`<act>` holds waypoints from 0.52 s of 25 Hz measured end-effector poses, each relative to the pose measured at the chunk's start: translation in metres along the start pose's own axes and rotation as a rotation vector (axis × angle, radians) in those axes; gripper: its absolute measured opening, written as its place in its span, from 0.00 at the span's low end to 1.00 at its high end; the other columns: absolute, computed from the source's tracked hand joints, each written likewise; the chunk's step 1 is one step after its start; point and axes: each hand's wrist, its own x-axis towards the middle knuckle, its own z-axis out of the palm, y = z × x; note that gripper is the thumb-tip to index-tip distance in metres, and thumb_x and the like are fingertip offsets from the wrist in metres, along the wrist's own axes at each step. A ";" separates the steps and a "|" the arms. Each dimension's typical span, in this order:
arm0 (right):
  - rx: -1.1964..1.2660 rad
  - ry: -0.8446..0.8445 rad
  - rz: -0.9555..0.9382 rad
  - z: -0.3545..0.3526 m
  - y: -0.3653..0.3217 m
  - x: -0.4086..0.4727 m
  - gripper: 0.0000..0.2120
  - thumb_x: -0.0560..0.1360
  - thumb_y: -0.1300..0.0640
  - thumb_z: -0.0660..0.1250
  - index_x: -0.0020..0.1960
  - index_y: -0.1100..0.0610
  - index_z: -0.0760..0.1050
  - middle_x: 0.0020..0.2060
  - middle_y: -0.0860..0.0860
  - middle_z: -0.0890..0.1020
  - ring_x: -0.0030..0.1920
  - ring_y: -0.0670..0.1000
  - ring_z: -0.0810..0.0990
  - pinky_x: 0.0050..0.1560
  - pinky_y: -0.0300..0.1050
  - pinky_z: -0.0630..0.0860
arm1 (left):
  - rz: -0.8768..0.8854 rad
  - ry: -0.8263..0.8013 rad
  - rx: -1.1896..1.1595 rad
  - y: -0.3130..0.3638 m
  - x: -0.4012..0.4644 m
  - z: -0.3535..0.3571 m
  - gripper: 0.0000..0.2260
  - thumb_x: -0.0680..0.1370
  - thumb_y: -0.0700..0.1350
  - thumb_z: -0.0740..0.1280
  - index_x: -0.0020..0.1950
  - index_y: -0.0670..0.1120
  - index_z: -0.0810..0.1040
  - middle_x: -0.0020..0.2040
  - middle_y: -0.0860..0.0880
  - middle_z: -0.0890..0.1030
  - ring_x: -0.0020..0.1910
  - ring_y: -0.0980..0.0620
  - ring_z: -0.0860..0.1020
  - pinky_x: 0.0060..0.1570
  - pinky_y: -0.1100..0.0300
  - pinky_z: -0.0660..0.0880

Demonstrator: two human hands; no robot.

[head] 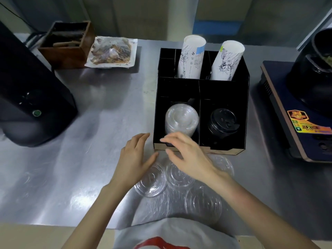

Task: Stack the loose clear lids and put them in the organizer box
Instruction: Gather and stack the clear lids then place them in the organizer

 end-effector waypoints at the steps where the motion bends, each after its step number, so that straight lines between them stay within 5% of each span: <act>1: -0.016 -0.052 -0.021 0.006 0.000 -0.003 0.16 0.74 0.57 0.61 0.62 0.55 0.70 0.58 0.52 0.75 0.59 0.50 0.72 0.62 0.46 0.70 | -0.012 -0.030 0.005 -0.006 -0.006 0.001 0.32 0.68 0.60 0.56 0.64 0.40 0.67 0.62 0.39 0.73 0.59 0.38 0.72 0.55 0.45 0.69; 6: -0.182 -0.327 -0.006 0.033 0.004 -0.011 0.27 0.72 0.49 0.64 0.68 0.54 0.61 0.70 0.53 0.64 0.70 0.54 0.61 0.71 0.53 0.60 | -0.075 -0.131 0.074 -0.024 -0.036 0.010 0.38 0.64 0.64 0.56 0.66 0.40 0.65 0.66 0.37 0.69 0.62 0.36 0.69 0.56 0.41 0.67; 13: -0.331 -0.505 -0.017 0.047 0.007 -0.017 0.38 0.69 0.45 0.67 0.72 0.52 0.51 0.75 0.53 0.51 0.74 0.53 0.48 0.73 0.49 0.47 | -0.046 -0.198 0.178 -0.038 -0.059 0.025 0.43 0.60 0.67 0.59 0.67 0.41 0.64 0.65 0.37 0.70 0.61 0.36 0.70 0.55 0.41 0.68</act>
